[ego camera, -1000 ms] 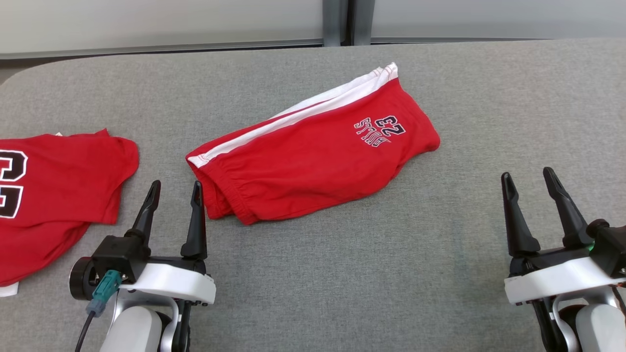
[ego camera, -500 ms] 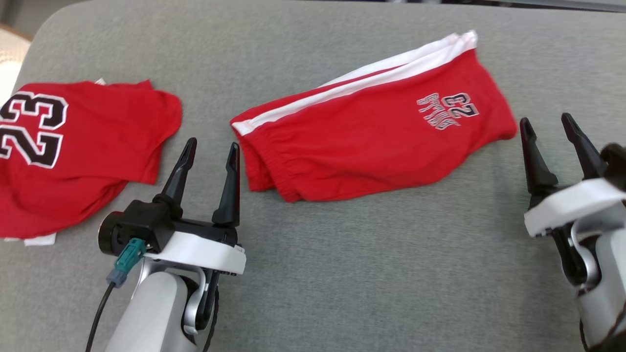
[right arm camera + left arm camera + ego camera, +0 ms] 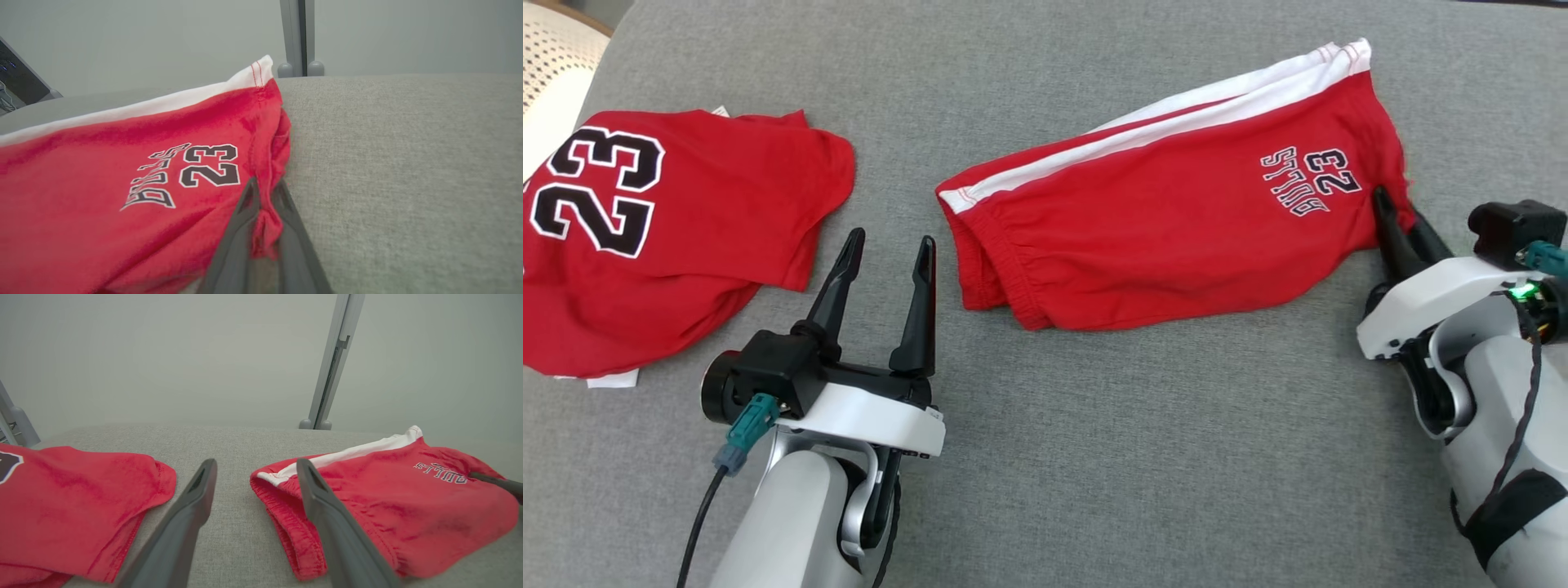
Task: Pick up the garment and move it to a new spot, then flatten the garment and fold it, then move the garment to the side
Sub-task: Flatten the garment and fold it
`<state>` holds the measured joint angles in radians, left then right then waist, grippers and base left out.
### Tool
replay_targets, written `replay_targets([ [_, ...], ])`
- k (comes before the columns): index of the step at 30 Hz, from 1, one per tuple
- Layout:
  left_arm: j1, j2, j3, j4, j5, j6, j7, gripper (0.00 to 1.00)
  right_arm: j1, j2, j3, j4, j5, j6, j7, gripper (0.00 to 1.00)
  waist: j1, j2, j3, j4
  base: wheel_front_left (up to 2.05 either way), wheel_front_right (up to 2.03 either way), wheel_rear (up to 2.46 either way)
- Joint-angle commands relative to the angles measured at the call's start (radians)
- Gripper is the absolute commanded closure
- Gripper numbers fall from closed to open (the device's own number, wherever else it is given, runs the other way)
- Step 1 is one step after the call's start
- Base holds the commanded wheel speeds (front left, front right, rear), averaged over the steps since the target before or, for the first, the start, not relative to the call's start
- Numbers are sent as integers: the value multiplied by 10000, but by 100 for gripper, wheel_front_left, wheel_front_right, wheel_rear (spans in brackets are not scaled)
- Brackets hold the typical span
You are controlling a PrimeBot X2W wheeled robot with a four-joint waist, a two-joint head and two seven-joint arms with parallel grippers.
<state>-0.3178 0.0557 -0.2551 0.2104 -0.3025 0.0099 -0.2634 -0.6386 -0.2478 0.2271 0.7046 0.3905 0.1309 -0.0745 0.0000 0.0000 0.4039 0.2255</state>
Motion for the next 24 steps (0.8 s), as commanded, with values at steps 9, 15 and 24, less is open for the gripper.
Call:
replay_targets([
  [9, 380, 218, 332, -236, 307, 58, -14, 0, 1537, 401, 501, -234, 607, -3, -1399, 100, 0, 0, -570, -975, 0, 0, 0],
  [15, 827, 424, 394, -269, 355, 86, -14, 0, 3306, 706, -43, -1102, 785, -10, -1697, 100, 0, 0, -1022, -1565, 0, 0, 0],
  [24, 1223, 467, 287, -396, 240, 161, 84, 0, 4547, 896, -1130, -2276, 369, -11, -1418, 100, 0, 0, -1355, -1919, 0, 0, 0],
])
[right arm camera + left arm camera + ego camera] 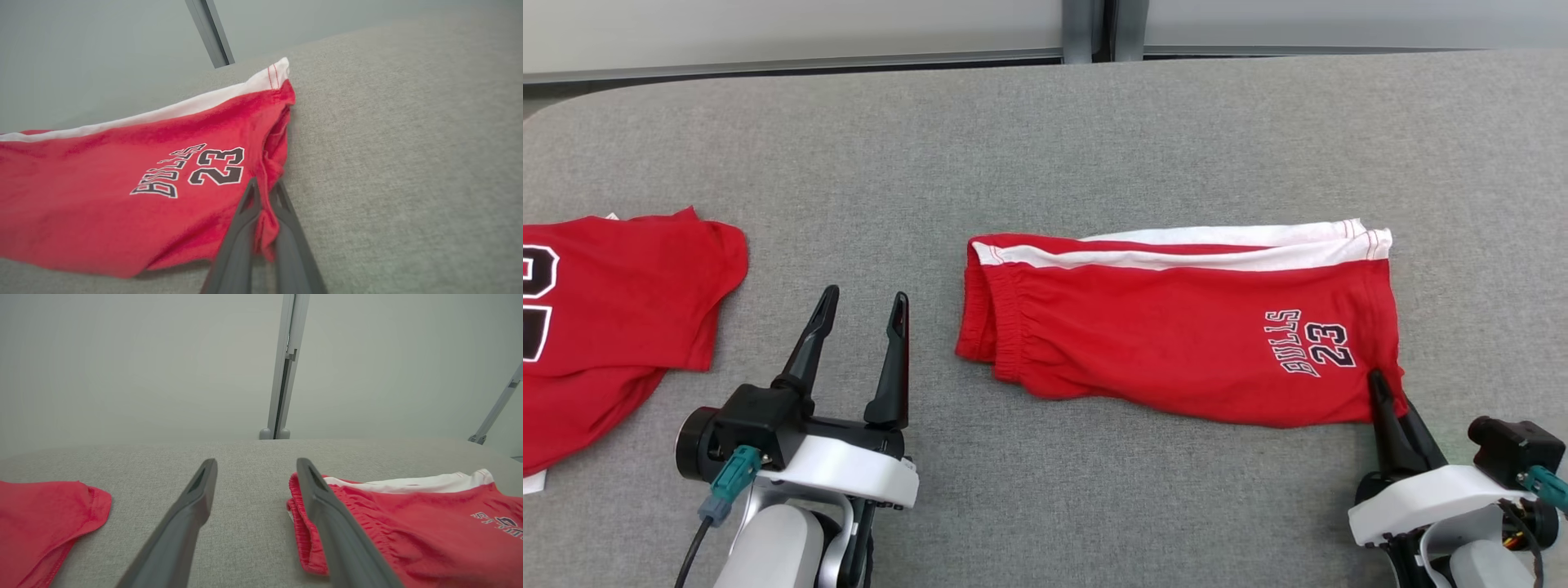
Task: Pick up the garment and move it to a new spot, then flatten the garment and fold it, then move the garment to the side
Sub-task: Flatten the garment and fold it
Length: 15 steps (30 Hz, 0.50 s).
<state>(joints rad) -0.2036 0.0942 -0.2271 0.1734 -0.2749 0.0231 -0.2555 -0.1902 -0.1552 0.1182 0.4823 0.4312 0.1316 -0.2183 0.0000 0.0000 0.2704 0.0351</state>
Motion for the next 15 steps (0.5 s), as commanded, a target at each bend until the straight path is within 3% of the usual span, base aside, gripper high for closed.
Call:
replay_targets([
  [1, 105, 95, -7, -48, -37, 26, 34, 0, 113, 1, -97, -146, -67, -17, 87, 100, 0, 0, -30, -22, 0, 0, 0],
  [9, -22, 87, -103, -152, -96, 46, 82, 0, -328, -16, -224, -1188, -626, -11, 775, 100, 0, 0, -17, 66, 0, 0, 0],
  [15, -205, 23, -172, -157, -160, 102, 41, 0, -1381, 330, 879, -2465, -1283, -11, 1596, 100, 0, 0, 9, 360, 0, 0, 0],
])
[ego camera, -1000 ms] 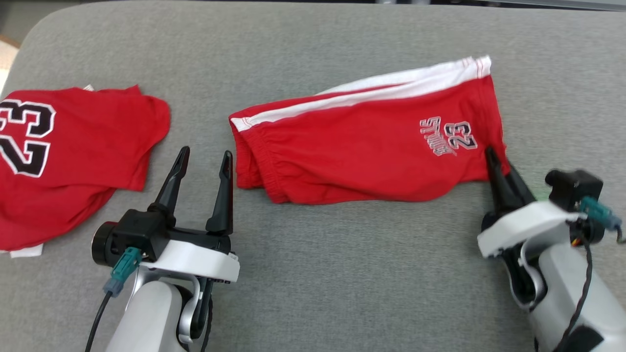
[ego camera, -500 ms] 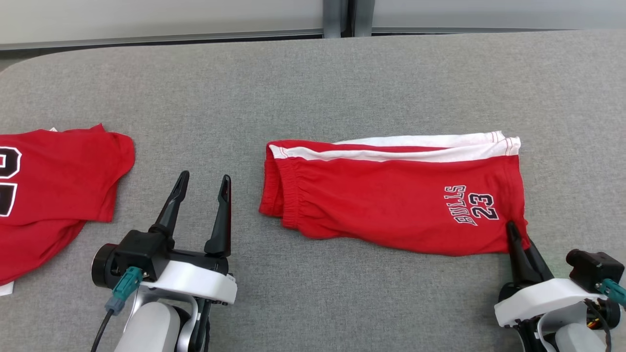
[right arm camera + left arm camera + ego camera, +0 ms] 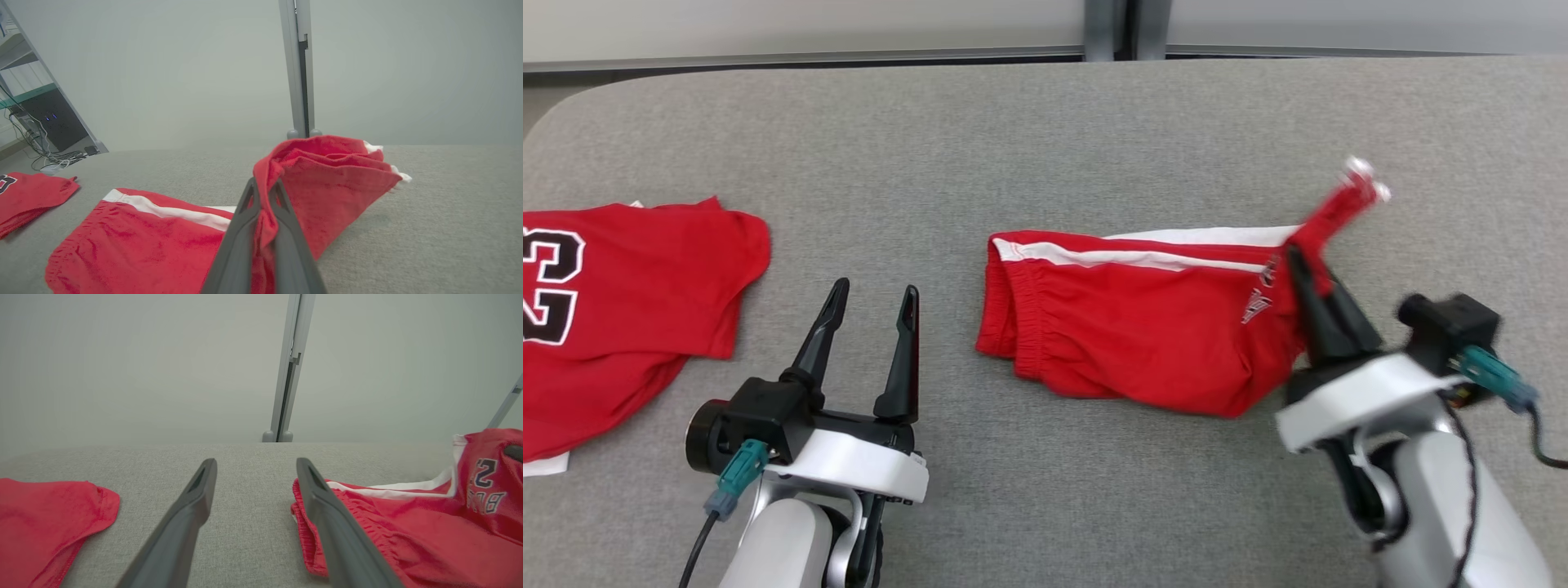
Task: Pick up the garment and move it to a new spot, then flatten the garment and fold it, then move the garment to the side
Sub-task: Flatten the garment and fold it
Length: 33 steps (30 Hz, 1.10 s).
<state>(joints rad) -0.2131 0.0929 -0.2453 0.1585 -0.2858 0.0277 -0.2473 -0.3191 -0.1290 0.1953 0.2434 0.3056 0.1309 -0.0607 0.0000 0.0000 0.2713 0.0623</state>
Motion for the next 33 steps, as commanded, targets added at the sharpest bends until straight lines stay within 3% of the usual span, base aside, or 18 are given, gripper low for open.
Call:
replay_targets([
  [1, -151, 20, -22, 10, -54, 48, -46, 0, -272, 158, 416, -203, -33, -4, 137, 100, 0, 0, 4, 174, 0, 0, 0],
  [11, -409, -169, -185, 210, -234, 12, -125, 0, -974, 588, 3701, 426, 618, -4, 838, 100, 0, 0, 165, 906, 0, 0, 0],
  [15, -424, -219, -160, 293, -318, 56, -164, 0, -797, 566, 4322, 941, 967, -4, 787, 100, 0, 0, 194, 979, 0, 0, 0],
  [16, -419, -225, -140, 308, -327, 69, -172, 0, -796, 535, 4392, 1012, 980, -4, 729, 91, 0, 0, 195, 970, 0, 0, 0],
  [17, -412, -223, -122, 324, -324, 84, -168, 0, -809, 521, 4447, 1048, 991, -4, 643, 41, 0, 0, 190, 953, 0, 0, 0],
  [18, -403, -226, -100, 338, -320, 84, -173, 0, -830, 496, 4514, 1046, 981, -4, 554, 0, 0, 0, 183, 925, 0, 0, 0],
  [25, -242, -72, 39, 326, -173, 98, -180, 0, -719, 7, 4194, -98, 946, -4, -736, 0, 0, 0, -31, 557, 0, 0, 0],
  [33, 54, 224, 324, 134, -118, 188, -185, 0, 299, -156, 1016, -998, 242, -2, -665, 0, 0, 0, -337, 120, 0, 0, 0],
])
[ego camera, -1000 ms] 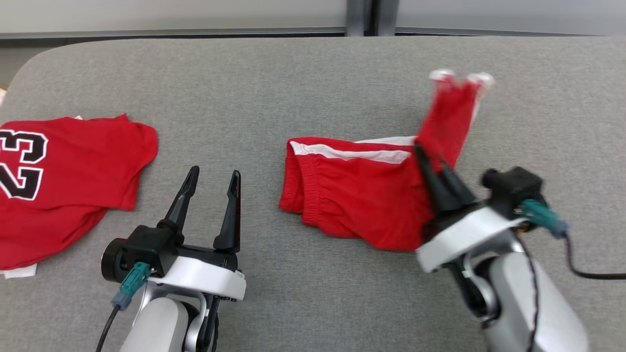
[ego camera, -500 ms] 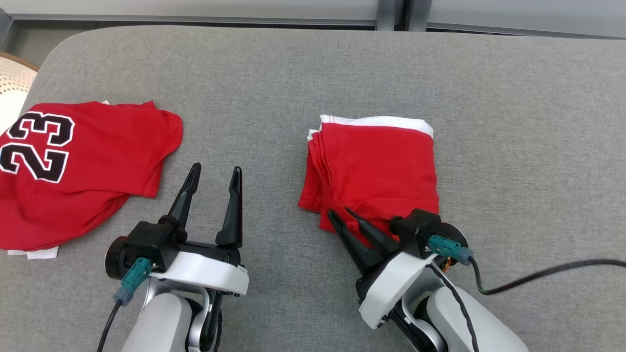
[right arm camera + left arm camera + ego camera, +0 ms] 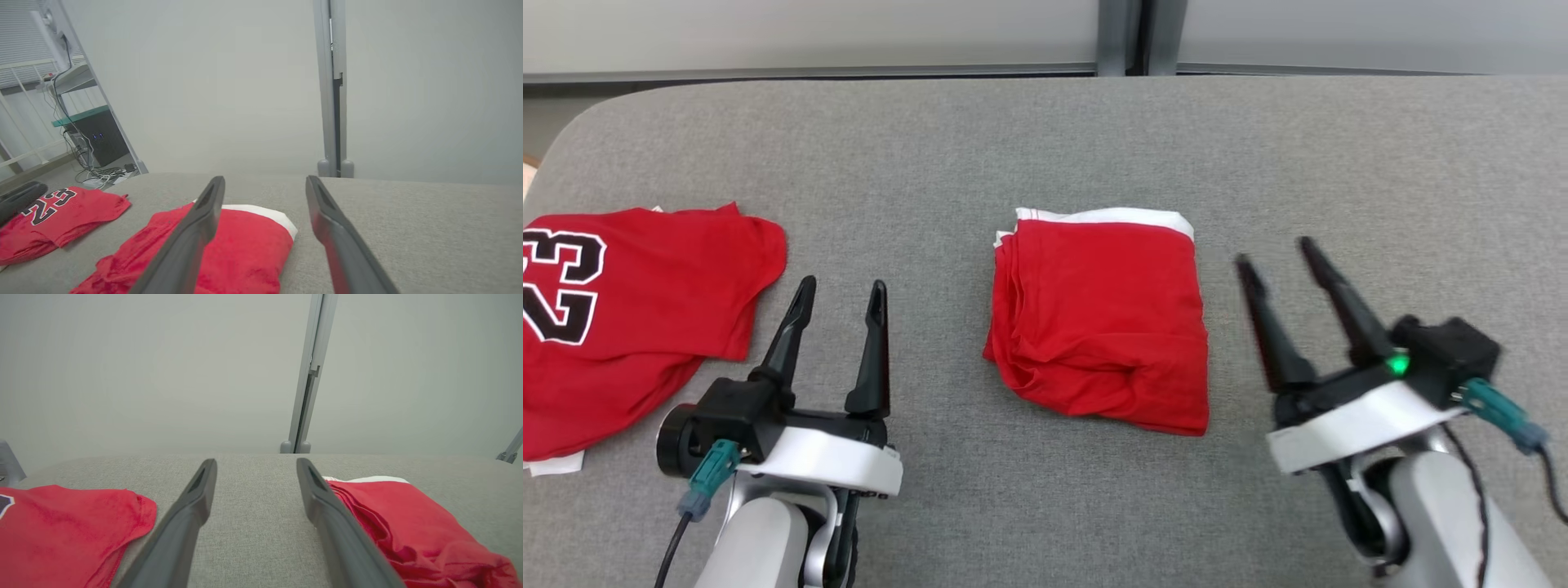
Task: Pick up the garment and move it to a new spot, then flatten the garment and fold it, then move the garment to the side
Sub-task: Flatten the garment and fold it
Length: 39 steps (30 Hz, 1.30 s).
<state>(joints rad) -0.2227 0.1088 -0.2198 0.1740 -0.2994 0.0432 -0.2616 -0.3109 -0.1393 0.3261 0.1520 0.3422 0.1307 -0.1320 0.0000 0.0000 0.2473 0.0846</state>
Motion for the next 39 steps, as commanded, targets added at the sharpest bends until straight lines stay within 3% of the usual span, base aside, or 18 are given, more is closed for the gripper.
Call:
replay_targets([
  [1, 162, 105, 103, -42, 11, 62, -42, 0, 382, -72, -683, -194, -217, -2, 89, 0, 0, 0, -136, -148, 0, 0, 0],
  [6, 413, 294, 239, -137, 12, 127, -43, 0, 1240, -94, -2223, -711, -672, 0, 416, 0, 0, 0, -364, -342, 0, 0, 0],
  [10, 617, 385, 252, -183, 20, 154, -43, 0, 1729, 31, -2673, -1180, -837, 0, 721, 0, 0, 0, -561, -455, 0, 0, 0],
  [27, 1695, 572, 7, -183, -81, 313, 309, 0, 3554, 182, -2844, -2161, -941, 0, 1692, 0, 0, 0, -2019, -550, 0, 0, 0],
  [39, 1881, 629, -19, -471, -202, 455, 480, 0, 3784, 159, -2897, -2559, -913, 0, 1924, 0, 0, 0, -1974, -606, 0, 0, 0],
])
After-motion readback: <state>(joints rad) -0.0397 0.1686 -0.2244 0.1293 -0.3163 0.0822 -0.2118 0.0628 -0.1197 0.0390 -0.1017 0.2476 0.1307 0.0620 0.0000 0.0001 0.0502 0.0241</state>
